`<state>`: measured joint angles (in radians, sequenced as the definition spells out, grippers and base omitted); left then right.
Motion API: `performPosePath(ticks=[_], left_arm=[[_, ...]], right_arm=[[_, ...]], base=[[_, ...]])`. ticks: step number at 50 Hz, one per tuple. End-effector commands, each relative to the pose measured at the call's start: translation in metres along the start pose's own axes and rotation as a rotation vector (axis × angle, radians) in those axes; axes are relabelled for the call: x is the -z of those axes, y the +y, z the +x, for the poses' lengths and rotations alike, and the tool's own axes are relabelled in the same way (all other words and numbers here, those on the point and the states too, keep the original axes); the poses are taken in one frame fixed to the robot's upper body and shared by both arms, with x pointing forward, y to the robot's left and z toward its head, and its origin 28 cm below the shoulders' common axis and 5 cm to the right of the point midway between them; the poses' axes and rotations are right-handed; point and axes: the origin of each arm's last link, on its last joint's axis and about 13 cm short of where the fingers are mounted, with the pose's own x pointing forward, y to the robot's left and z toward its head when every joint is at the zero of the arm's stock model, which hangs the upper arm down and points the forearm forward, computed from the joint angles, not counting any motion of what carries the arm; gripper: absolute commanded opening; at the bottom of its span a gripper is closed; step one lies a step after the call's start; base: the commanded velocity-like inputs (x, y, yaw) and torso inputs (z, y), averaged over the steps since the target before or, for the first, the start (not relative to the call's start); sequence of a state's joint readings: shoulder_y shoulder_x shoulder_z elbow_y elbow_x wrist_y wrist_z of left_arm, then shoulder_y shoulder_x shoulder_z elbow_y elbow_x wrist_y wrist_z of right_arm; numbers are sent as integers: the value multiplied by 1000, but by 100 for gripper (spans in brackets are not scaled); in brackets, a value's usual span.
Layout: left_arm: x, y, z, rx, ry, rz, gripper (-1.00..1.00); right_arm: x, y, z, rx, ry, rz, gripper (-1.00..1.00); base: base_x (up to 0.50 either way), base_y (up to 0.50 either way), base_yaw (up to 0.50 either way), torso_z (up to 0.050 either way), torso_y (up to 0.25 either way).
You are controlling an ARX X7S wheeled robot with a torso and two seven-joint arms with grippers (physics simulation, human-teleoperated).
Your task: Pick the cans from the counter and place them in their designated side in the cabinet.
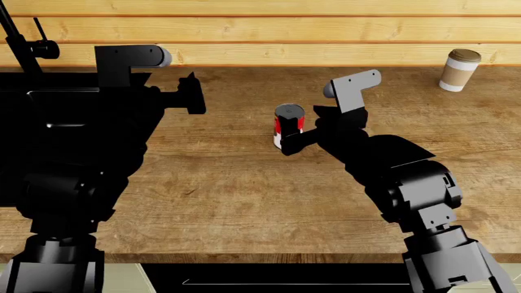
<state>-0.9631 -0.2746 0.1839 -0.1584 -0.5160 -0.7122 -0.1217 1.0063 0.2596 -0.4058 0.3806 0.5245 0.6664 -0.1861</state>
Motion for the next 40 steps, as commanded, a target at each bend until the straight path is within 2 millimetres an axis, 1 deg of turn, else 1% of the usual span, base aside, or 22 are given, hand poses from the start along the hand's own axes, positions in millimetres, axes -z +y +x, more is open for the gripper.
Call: performPosePath(ticks=[1, 9, 22, 31, 40], left_arm=[[0, 0, 0, -1, -2, -4, 100], [0, 1, 1, -6, -4, -3, 100], [-3, 1, 1, -7, -10, -4, 100], [-1, 2, 1, -10, -9, -9, 100], [-1, 4, 1, -13, -8, -13, 100]], right_arm=[[4, 0, 3, -3, 13, 10, 100], [7, -2, 7, -9, 22, 24, 100], [16, -9, 16, 7, 42, 43, 100], [22, -9, 21, 0, 60, 48, 100], [24, -9, 27, -7, 66, 52, 100]], base=[[0, 0, 0, 0, 0], [0, 0, 0, 0, 0], [0, 0, 0, 0, 0], [0, 0, 0, 0, 0], [0, 0, 0, 0, 0]])
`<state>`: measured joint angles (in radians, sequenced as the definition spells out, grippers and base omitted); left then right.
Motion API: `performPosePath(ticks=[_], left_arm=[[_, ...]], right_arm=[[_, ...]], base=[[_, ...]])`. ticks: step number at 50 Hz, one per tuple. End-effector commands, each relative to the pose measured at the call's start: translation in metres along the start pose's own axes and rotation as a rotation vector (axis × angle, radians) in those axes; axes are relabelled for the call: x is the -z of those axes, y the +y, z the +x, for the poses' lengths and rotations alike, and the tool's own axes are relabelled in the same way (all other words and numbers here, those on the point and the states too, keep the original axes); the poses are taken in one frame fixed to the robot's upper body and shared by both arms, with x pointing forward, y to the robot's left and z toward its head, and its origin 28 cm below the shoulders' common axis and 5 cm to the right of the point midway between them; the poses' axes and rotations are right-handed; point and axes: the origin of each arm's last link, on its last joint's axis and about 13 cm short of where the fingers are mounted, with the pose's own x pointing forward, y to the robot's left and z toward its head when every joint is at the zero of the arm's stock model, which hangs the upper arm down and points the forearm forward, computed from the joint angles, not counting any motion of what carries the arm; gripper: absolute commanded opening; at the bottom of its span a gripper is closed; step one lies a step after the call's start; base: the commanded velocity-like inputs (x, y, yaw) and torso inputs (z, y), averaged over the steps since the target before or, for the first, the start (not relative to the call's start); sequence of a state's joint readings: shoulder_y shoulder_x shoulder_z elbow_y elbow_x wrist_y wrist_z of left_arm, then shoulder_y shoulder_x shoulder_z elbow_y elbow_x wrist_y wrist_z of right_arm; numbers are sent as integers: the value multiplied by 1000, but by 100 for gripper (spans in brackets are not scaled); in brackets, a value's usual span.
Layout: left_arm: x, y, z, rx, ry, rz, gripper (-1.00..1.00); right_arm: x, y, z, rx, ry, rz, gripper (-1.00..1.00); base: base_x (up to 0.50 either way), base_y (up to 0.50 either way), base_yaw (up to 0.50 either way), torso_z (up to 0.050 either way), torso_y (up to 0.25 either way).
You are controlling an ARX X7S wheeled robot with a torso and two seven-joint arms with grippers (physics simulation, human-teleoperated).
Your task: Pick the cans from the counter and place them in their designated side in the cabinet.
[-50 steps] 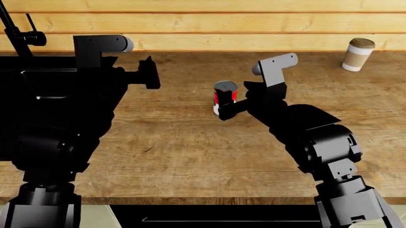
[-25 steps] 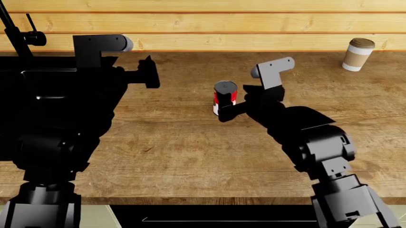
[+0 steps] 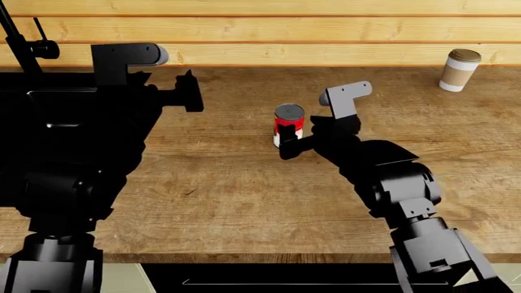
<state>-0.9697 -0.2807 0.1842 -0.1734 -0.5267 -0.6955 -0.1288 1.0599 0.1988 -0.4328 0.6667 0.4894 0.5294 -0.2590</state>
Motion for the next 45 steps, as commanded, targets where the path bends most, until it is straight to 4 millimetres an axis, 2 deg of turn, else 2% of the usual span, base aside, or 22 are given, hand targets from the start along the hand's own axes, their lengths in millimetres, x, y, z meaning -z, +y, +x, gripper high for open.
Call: performPosePath(ticks=[1, 13, 25, 26, 33, 37, 40, 45], left_arm=[[1, 1, 0, -4, 1, -4, 100], [2, 2, 3, -3, 4, -1, 100], [2, 2, 2, -1, 5, -2, 100], [2, 2, 2, -1, 5, -2, 100], [1, 3, 1, -6, 3, -6, 100], [0, 4, 0, -9, -2, -8, 100], [-1, 5, -1, -14, -5, -10, 100], [-2, 5, -2, -15, -25, -24, 100]], right_arm=[[4, -1, 8, -5, 9, 6, 100], [8, -3, 23, -13, -11, 36, 100], [9, 8, 35, -57, -8, 45, 100], [9, 9, 36, -62, -6, 46, -100], [11, 9, 36, -68, -6, 43, -100], [4, 6, 31, -25, -41, 3, -100], [-13, 7, 13, 5, -102, -25, -100], [-54, 8, -34, 77, -203, -63, -100]], base=[[0, 0, 0, 0, 0], [0, 0, 0, 0, 0], [0, 0, 0, 0, 0], [0, 0, 0, 0, 0], [0, 0, 0, 0, 0], [0, 0, 0, 0, 0], [0, 0, 0, 0, 0], [0, 0, 0, 0, 0]])
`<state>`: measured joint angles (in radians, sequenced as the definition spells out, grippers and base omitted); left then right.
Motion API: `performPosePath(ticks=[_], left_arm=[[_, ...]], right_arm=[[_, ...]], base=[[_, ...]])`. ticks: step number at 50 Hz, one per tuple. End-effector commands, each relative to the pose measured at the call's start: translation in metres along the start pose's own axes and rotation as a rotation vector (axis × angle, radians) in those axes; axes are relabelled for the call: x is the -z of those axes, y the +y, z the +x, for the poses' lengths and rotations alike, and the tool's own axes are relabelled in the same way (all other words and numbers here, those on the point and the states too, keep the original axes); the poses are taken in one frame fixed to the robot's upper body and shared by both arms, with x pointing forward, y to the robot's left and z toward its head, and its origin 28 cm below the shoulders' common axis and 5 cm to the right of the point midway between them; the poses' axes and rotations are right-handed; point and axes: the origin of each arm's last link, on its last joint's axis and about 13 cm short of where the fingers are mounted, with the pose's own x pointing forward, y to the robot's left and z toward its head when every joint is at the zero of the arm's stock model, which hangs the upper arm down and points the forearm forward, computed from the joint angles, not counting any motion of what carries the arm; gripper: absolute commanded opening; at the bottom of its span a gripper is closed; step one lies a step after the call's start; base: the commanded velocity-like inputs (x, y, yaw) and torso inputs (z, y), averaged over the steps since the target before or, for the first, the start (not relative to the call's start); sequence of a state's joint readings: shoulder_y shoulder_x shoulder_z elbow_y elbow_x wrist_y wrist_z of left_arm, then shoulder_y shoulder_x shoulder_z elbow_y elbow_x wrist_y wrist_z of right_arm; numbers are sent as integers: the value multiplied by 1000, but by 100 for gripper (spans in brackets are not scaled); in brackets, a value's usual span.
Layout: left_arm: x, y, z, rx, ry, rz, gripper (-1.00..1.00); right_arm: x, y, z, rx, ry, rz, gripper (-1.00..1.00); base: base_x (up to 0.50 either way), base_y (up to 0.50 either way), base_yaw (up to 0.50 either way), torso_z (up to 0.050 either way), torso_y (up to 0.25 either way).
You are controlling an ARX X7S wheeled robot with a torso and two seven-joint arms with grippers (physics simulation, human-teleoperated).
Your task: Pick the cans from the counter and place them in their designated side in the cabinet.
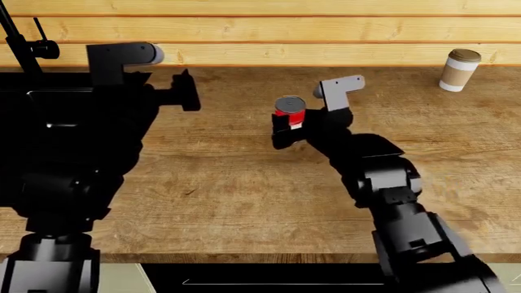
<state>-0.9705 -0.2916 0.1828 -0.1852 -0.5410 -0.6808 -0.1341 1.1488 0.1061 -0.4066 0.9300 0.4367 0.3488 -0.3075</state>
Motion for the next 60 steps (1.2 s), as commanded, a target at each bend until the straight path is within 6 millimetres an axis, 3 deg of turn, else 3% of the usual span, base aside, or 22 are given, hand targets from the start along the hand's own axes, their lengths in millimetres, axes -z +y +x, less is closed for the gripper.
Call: performPosePath(ticks=[1, 7, 13, 19, 44, 60], left_arm=[[-2, 1, -2, -5, -27, -12, 100], [-4, 1, -5, -11, -38, 32, 100], [-6, 2, -5, -19, -47, 49, 100], [-8, 2, -7, -17, -55, 48, 100], [-7, 4, -9, -21, -60, 46, 100], [-7, 5, -8, -27, -64, 48, 100]], right_arm=[[-60, 5, -62, 102, -166, -97, -100], [-80, 2, -104, 253, -211, -80, -100], [-89, 1, -124, 286, -249, -83, -100], [-93, 2, -125, 292, -272, -100, -100], [-91, 7, -131, 278, -271, -105, -100], [-91, 7, -123, 261, -271, -103, -100]], base=[[0, 0, 0, 0, 0], [0, 0, 0, 0, 0], [0, 0, 0, 0, 0], [-20, 63, 0, 0, 3], [-134, 500, 0, 0, 0], [-96, 500, 0, 0, 0]])
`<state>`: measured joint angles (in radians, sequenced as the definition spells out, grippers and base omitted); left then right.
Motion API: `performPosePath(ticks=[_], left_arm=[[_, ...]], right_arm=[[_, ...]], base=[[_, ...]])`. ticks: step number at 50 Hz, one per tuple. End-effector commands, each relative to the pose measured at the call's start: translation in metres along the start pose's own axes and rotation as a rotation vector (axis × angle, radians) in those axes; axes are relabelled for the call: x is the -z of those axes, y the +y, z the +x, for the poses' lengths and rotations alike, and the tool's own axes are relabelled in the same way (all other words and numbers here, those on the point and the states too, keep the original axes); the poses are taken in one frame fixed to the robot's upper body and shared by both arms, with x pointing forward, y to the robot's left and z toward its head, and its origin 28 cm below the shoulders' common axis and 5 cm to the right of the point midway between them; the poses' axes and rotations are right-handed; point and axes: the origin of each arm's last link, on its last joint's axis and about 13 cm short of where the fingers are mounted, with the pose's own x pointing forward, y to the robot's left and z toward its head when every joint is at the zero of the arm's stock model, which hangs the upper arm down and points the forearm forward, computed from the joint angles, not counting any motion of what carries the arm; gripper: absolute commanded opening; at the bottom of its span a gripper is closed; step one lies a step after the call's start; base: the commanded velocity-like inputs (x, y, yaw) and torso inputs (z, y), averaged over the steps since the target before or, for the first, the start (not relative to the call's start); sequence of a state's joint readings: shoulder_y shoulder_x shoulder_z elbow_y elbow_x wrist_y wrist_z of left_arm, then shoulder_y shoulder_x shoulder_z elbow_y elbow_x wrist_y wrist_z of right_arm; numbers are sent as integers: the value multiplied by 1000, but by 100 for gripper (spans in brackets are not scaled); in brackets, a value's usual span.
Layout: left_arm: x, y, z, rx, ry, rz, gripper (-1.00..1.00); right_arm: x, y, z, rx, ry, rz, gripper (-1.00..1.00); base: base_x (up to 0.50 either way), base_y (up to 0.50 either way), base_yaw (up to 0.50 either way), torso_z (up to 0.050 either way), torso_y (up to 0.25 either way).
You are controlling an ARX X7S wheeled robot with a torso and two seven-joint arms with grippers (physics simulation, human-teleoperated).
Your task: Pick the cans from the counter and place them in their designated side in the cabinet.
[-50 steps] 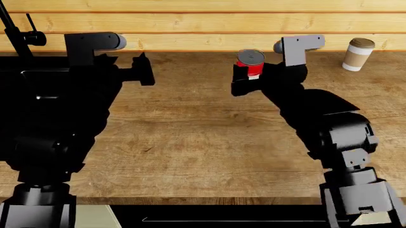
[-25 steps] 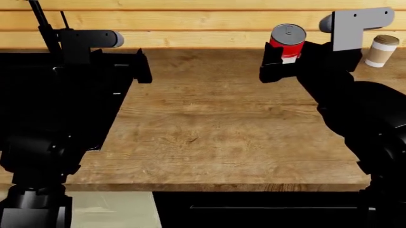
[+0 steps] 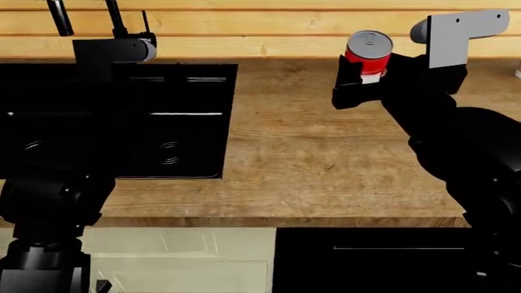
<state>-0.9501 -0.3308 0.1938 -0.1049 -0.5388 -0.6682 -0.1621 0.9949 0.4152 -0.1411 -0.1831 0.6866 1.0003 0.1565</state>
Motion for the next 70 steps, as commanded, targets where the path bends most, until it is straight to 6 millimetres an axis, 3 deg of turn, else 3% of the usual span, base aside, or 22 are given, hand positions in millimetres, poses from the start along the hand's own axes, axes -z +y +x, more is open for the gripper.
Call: performPosePath(ticks=[1, 26, 39, 47, 53, 64, 70], left_arm=[[0, 1, 0, -4, -6, 3, 100], [-1, 3, 2, -11, -15, -1, 100], [-4, 5, 3, -22, -34, 6, 100], [-5, 7, 5, -28, -41, -1, 100], [-5, 10, 6, -19, -46, 35, 100], [-13, 16, 9, -39, -77, 110, 100], [-18, 19, 13, -57, -90, 131, 100]], right_arm=[[-5, 1, 3, -8, -24, -9, -100], [-9, 2, 4, -24, -36, -9, -100], [-16, 6, 14, -52, -51, -11, -100], [-30, 8, 26, -65, -94, 5, -100], [-63, 5, 40, -50, -129, -21, -100], [-168, 5, 58, 67, -244, -125, -100], [-214, 8, 73, 71, -272, -115, -100]], base=[[-78, 500, 0, 0, 0], [-70, 500, 0, 0, 0], [-46, 500, 0, 0, 0], [-30, 497, 0, 0, 1], [0, 0, 0, 0, 0], [0, 0, 0, 1, 1], [0, 0, 0, 0, 2]])
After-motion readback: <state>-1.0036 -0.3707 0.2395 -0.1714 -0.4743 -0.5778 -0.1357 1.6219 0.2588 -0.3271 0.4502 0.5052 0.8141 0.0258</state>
